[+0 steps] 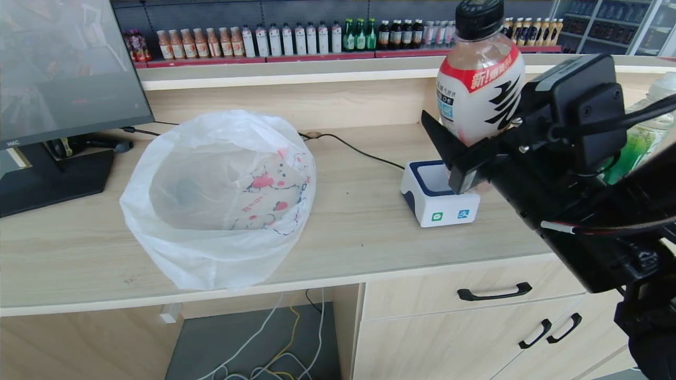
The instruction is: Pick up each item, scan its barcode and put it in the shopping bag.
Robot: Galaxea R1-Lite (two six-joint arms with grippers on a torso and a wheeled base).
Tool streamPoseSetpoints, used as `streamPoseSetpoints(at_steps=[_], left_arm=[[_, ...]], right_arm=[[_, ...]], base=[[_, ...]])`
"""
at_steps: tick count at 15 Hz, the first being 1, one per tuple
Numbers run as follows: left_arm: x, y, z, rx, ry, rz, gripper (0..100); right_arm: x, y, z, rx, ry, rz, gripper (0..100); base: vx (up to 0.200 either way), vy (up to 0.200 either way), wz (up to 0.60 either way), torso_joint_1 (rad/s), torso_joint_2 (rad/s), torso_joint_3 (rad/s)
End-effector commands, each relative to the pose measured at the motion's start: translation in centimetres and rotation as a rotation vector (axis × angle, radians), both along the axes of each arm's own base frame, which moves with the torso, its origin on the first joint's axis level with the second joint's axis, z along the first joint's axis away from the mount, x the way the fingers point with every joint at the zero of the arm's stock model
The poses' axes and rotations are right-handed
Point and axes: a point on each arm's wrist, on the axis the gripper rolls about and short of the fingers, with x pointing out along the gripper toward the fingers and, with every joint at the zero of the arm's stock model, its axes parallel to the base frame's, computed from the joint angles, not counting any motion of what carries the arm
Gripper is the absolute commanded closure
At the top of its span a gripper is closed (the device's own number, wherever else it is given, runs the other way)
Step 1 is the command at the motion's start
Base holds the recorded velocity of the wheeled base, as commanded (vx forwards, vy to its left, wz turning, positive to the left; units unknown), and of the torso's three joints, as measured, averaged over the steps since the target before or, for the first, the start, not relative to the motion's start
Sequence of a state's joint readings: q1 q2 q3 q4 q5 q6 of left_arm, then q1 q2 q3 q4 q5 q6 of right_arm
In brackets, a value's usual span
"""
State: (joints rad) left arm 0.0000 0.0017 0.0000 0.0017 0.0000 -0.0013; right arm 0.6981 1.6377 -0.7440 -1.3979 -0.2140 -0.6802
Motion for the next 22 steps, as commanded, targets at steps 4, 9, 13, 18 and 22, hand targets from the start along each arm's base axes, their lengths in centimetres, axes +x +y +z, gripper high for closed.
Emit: streamPoseSetpoints(at_steps=[4,9,13,18,22], left_arm=[[0.0,0.0,0.0,0.0,0.0,0.0,0],[0.0,0.0,0.0,0.0,0.0,0.0,0],[0.0,0.0,0.0,0.0,0.0,0.0,0],[0.0,0.0,0.0,0.0,0.0,0.0,0],[0.0,0.0,0.0,0.0,0.0,0.0,0]], right_arm=[[3.7,-1.5,0.8,-0.15,-0.128,-0.082,100],[5.4,-4.1,0.5,-0.347,-0.214,-0.049,100],[6.8,-3.4,-0.6,-0.454,-0.264,0.022,100],[8.4,-2.8,-0.8,-0.456,-0.361,0.083,100],[9.2,-3.2,-3.0,-0.528,-0.347,0.162,100]], base=[[0.0,0.0,0.0,0.0,0.0,0.0],[0.0,0.0,0.0,0.0,0.0,0.0],[0.0,0.0,0.0,0.0,0.0,0.0],[0.0,0.0,0.0,0.0,0.0,0.0],[0.0,0.0,0.0,0.0,0.0,0.0]])
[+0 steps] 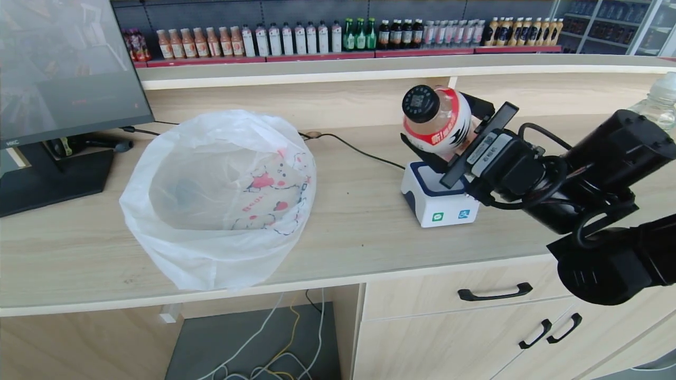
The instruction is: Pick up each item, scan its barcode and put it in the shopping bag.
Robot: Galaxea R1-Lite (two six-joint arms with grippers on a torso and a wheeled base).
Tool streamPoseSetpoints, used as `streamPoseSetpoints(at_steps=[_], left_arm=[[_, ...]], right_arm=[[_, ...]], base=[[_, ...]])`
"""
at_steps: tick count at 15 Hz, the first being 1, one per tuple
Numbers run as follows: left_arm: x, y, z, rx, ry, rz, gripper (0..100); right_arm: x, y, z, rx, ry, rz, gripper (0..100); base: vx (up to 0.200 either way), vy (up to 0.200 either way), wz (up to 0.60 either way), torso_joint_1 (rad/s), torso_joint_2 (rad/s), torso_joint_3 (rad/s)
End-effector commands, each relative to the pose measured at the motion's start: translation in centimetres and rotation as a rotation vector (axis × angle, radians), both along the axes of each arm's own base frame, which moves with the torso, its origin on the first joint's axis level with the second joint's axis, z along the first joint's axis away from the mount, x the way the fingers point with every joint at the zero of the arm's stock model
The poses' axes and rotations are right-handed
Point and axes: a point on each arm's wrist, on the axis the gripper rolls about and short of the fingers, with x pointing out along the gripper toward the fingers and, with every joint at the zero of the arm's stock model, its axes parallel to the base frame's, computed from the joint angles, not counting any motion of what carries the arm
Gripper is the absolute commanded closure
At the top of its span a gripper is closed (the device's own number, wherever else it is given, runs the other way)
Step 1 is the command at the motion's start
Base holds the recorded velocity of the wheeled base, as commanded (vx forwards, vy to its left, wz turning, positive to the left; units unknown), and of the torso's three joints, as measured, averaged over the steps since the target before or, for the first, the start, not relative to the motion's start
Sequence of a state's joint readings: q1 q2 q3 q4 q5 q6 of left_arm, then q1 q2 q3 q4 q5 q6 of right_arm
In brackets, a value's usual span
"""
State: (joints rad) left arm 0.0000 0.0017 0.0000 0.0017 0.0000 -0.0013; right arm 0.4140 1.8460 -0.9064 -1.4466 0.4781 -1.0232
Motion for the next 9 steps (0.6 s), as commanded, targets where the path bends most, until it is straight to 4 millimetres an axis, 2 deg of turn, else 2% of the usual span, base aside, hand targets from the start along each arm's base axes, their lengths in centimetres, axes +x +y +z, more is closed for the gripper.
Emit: streamPoseSetpoints(at_steps=[1,5,9], left_arm=[[0.0,0.0,0.0,0.0,0.0,0.0,0],[0.0,0.0,0.0,0.0,0.0,0.0,0],[0.0,0.0,0.0,0.0,0.0,0.0,0]], right_arm=[[1.0,-0.1,-1.4,-0.032,0.024,-0.001,100],[2.0,-0.8,-3.3,-0.069,0.025,0.024,100],[2.6,-2.3,-3.7,-0.082,0.018,0.015,100]], base=[[0.0,0.0,0.0,0.0,0.0,0.0],[0.0,0.0,0.0,0.0,0.0,0.0],[0.0,0.0,0.0,0.0,0.0,0.0]])
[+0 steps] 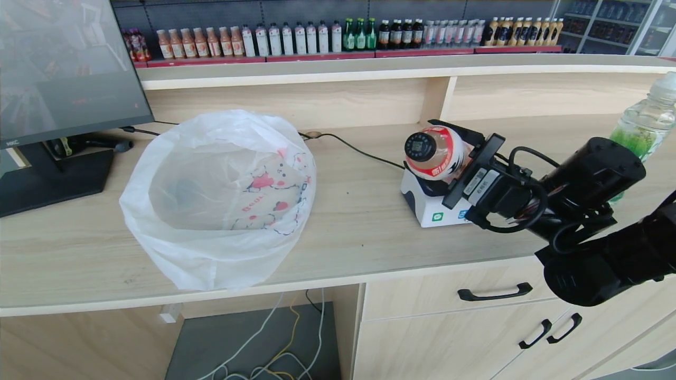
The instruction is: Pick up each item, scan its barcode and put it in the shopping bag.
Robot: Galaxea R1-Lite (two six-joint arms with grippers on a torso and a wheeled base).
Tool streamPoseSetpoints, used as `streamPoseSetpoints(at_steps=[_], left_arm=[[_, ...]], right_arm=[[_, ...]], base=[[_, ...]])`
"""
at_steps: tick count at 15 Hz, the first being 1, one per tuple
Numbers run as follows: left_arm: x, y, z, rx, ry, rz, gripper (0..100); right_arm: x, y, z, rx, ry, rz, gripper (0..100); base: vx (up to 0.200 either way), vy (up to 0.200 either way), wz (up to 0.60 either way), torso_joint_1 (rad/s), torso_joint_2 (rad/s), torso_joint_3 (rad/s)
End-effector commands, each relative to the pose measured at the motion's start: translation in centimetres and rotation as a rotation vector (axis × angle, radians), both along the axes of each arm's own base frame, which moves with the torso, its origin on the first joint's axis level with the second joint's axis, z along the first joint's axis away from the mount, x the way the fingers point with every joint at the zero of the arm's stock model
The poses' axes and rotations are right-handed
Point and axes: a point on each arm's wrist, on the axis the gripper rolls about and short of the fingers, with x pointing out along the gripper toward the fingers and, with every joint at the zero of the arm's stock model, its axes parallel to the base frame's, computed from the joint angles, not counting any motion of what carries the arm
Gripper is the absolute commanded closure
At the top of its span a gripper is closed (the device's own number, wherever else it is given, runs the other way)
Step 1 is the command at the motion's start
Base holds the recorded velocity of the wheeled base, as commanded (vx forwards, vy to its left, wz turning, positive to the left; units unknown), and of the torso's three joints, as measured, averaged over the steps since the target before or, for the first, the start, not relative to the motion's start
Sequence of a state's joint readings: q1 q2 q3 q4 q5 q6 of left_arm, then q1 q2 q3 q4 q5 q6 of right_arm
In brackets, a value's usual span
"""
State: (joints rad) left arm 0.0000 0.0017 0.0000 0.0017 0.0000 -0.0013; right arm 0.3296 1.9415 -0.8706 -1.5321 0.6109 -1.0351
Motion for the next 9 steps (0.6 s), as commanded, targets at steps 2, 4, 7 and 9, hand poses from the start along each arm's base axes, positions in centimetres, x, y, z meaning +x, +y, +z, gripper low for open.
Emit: streamPoseSetpoints(at_steps=[2,4,7,9], left_arm=[[0.0,0.0,0.0,0.0,0.0,0.0,0],[0.0,0.0,0.0,0.0,0.0,0.0,0],[0.0,0.0,0.0,0.0,0.0,0.0,0],[0.0,0.0,0.0,0.0,0.0,0.0,0]], right_arm=[[0.44,-0.93,-0.3,-0.012,0.005,-0.01,100],[0.6,-1.21,0.0,-0.008,-0.004,-0.019,100],[0.7,-1.18,-0.35,-0.012,0.004,-0.019,100],[0.71,-1.18,-0.25,-0.009,-0.001,-0.019,100]], base=[[0.0,0.0,0.0,0.0,0.0,0.0],[0.0,0.0,0.0,0.0,0.0,0.0],[0.0,0.0,0.0,0.0,0.0,0.0],[0.0,0.0,0.0,0.0,0.0,0.0]])
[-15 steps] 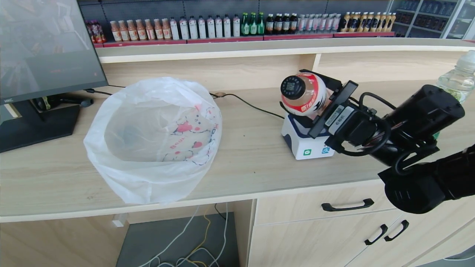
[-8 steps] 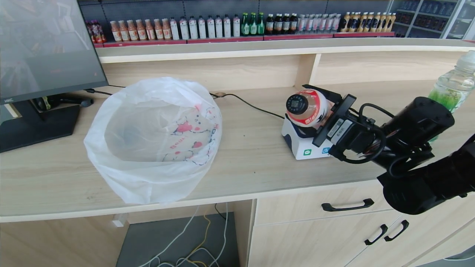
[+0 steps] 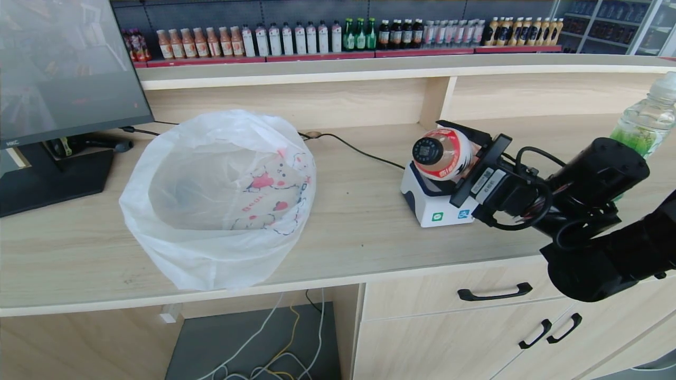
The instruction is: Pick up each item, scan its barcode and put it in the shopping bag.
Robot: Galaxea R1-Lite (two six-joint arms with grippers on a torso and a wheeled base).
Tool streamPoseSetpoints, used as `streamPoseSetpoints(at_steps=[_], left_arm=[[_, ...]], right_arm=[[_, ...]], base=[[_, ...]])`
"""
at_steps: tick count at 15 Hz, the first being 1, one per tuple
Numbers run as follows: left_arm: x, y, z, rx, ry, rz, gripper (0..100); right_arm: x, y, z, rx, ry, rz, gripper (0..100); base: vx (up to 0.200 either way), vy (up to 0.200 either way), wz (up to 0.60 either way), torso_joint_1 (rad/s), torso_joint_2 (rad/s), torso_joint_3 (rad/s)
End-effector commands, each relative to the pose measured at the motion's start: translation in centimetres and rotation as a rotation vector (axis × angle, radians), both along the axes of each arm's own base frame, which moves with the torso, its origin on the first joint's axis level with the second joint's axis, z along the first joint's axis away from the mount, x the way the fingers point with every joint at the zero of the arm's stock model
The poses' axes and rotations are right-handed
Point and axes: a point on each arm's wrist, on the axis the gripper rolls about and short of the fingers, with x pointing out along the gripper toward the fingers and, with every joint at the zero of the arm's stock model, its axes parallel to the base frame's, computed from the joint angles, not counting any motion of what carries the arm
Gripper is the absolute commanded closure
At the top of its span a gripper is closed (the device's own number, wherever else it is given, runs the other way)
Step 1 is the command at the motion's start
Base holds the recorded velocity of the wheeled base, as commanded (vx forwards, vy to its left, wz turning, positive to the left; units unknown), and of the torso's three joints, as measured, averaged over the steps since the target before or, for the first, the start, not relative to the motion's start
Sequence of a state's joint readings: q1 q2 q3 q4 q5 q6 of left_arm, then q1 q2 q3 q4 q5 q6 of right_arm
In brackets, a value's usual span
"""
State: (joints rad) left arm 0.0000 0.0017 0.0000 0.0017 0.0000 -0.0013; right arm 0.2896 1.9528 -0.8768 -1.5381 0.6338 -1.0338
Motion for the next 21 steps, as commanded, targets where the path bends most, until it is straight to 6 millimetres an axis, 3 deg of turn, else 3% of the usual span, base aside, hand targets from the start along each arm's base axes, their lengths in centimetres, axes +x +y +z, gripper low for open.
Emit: streamPoseSetpoints(at_steps=[1,6,13,21], left_arm=[[0.0,0.0,0.0,0.0,0.0,0.0,0],[0.0,0.0,0.0,0.0,0.0,0.0,0],[0.0,0.0,0.0,0.0,0.0,0.0,0],[0.0,0.0,0.0,0.0,0.0,0.0,0]], right_arm=[[0.0,0.0,-0.1,0.0,0.002,0.0,100],[-0.4,-0.1,-1.6,-0.012,0.039,0.0,100],[-0.5,0.0,-1.3,0.0,0.04,0.002,100],[-1.8,-0.5,0.5,0.086,0.07,-0.02,100]], base=[[0.0,0.0,0.0,0.0,0.0,0.0],[0.0,0.0,0.0,0.0,0.0,0.0],[0.0,0.0,0.0,0.0,0.0,0.0],[0.0,0.0,0.0,0.0,0.0,0.0]])
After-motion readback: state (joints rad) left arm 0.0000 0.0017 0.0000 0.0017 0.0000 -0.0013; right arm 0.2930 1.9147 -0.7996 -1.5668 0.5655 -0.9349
